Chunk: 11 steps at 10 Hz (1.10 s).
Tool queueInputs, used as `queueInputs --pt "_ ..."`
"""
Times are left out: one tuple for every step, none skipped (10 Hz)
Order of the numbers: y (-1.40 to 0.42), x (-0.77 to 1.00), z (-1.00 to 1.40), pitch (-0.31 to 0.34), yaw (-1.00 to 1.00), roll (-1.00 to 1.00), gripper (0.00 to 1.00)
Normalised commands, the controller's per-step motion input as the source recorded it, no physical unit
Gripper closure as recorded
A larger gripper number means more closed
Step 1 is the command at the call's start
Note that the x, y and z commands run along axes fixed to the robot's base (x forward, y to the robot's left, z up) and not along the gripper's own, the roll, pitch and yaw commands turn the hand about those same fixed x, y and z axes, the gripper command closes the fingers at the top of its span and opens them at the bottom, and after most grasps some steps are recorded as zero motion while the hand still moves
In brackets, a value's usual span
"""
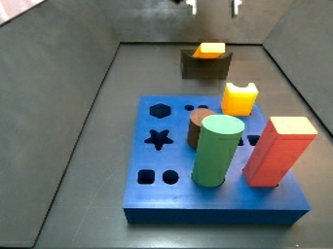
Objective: Pick up the double-square object. Move up. Rotate the double-square object. Place the double-square object on the fixture. Regrasp the double-square object. Move to above the board. Insert the double-square object.
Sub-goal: Regrasp the double-square object.
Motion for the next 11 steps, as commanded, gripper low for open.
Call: queueInputs --pt "-1.0 0.01 0.96 0.079 0.02 1.0 0.0" --pt "-1.0 0.02 0.87 0.077 0.02 1.0 0.0" --pt "-1.0 0.0 0.85 0.07 0.02 1.0 0.0" --pt "-1.0 -0.06 0.78 0.061 0.02 1.0 0.0" --pt "-0.83 -0.07 0.57 0.056 0.02 1.0 0.0" --pt "-0.65 -0.06 0.34 0.053 0.02 1.0 0.0" --pt "-0.46 -0.04 0.13 0.051 0.02 1.0 0.0" --pt "-0.2 -0.02 0.05 0.048 0.02 1.0 0.0" --pt "-0.04 -0.03 0.06 0.048 0.02 1.0 0.0" --pt "-0.03 -0.03 0.04 0.044 0.02 1.0 0.0" --pt "-0.04 -0.02 0.01 0.042 0.02 1.0 0.0"
